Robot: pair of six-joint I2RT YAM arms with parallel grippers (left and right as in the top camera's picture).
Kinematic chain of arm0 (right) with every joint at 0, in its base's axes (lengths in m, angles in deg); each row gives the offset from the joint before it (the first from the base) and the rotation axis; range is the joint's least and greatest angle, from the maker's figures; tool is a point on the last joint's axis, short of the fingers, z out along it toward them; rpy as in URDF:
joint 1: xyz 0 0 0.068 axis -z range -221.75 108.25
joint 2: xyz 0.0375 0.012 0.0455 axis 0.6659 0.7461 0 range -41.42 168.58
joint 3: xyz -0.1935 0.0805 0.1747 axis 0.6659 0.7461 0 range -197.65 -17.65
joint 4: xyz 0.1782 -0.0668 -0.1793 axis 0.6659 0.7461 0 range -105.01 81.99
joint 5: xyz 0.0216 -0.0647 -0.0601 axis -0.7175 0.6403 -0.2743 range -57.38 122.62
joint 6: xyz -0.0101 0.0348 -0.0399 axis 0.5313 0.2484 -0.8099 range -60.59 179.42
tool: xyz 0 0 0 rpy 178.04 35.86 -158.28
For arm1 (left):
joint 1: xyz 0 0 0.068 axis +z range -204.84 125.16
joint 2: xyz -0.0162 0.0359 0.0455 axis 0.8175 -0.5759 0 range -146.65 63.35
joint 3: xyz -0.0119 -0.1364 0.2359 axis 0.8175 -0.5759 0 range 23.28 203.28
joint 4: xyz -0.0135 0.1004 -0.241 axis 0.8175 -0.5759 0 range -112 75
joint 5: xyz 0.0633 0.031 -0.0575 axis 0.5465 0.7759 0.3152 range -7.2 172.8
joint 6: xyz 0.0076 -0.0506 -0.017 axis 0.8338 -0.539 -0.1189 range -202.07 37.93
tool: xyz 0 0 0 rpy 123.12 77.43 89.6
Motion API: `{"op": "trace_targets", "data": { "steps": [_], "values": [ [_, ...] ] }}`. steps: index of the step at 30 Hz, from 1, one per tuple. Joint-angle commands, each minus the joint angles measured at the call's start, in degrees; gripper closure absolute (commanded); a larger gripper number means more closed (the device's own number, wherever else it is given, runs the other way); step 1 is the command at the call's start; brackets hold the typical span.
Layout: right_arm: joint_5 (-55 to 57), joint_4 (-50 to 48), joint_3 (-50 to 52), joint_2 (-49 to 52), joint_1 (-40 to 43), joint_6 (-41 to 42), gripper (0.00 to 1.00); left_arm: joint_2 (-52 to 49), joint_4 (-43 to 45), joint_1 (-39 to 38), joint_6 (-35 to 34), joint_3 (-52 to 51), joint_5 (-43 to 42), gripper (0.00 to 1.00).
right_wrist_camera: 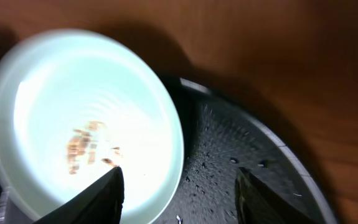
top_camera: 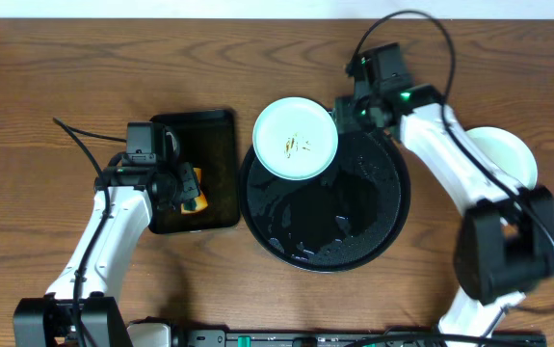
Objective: Clean dirty plates on tray and stack at the side
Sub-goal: 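Move the right gripper to the remaining light-blue plate and grip its rim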
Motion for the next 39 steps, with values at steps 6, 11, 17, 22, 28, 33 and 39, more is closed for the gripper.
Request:
{"op": "trace_targets", "data": {
  "steps": [6,11,17,22,28,33,39],
  "values": [
    [-4.42,-1.84,-0.68,8.92,-0.61,4.74,0.51,0.37,0.02,-0.15,-0.31,0.13,0.74,0.91],
    [-4.98,-1.57,-0.68,9.44,-0.85,4.90,0.72,0.35,0.00,-0.15,-0.31,0.13,0.74,0.91],
    [-4.76,1.77,-0.68,9.42,-0.92,5.16,0.92,0.35,-0.33,-0.15,-0.31,0.13,0.74,0.91],
    [-3.78,5.16,-0.44,9.44,-0.98,5.16,0.91,0.35,-0.46,-0.15,-0.31,0.13,0.72,0.91],
    [-3.17,8.81,-0.09,9.44,-0.96,5.14,0.99,0.35,-0.90,-0.15,-0.31,0.13,0.72,0.91],
    [-2.82,12.41,-0.09,9.14,-0.98,5.16,0.99,0.35,-0.87,-0.15,-0.31,0.13,0.74,0.91],
    [-1.88,19.87,-0.09,8.79,-0.96,5.11,0.99,0.33,-0.26,-0.15,-0.31,0.11,0.74,0.91]
  ]
}}
